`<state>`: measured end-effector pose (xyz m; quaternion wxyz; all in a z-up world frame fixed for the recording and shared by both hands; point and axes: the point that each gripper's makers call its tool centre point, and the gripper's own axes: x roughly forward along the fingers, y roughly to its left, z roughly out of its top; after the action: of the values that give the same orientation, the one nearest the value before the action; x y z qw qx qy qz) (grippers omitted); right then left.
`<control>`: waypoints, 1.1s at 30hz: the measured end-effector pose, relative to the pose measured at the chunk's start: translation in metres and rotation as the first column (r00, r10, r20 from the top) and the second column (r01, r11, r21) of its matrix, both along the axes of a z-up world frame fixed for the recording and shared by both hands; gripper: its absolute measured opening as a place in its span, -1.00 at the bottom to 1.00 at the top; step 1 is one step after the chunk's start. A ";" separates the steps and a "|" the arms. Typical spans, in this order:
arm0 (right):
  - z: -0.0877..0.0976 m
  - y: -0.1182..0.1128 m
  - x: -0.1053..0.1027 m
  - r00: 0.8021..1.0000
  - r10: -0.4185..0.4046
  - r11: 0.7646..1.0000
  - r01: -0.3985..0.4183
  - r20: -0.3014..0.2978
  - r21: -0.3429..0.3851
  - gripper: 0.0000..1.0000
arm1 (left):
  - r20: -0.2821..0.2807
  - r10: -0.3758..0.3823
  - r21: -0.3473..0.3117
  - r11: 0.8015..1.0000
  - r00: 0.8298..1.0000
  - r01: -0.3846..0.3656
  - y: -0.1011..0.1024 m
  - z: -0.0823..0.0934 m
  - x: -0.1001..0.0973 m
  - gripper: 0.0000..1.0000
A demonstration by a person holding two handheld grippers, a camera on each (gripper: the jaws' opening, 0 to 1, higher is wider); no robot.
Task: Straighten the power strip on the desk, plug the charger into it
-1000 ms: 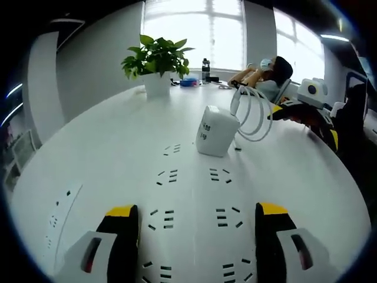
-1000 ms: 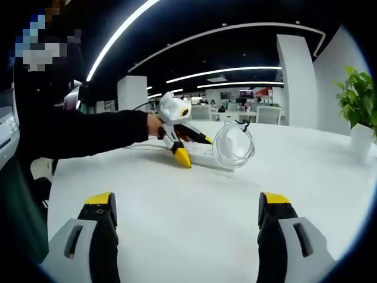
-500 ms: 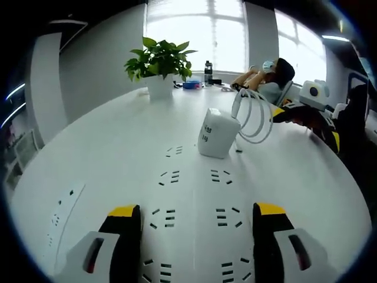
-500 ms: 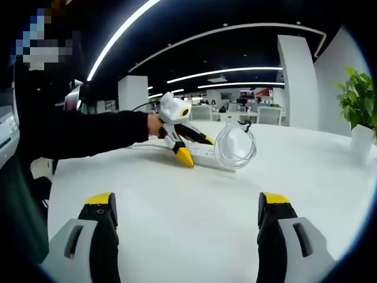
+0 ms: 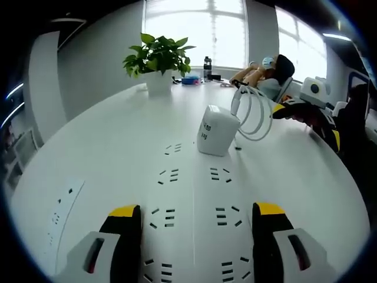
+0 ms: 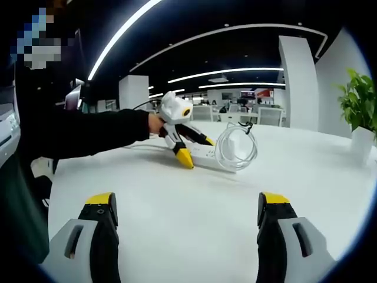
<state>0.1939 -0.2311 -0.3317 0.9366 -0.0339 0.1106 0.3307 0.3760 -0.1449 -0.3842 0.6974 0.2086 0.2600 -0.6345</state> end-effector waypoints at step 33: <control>-0.004 0.003 -0.003 1.000 0.000 1.000 0.000 -0.011 -0.012 0.98 | -0.004 -0.026 0.029 0.999 1.000 0.026 0.014 -0.001 -0.023 0.55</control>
<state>0.1910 -0.2282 -0.3358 0.9358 -0.0377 0.1177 0.3302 0.3531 -0.1312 -0.3848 0.6856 0.2209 0.2678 -0.6398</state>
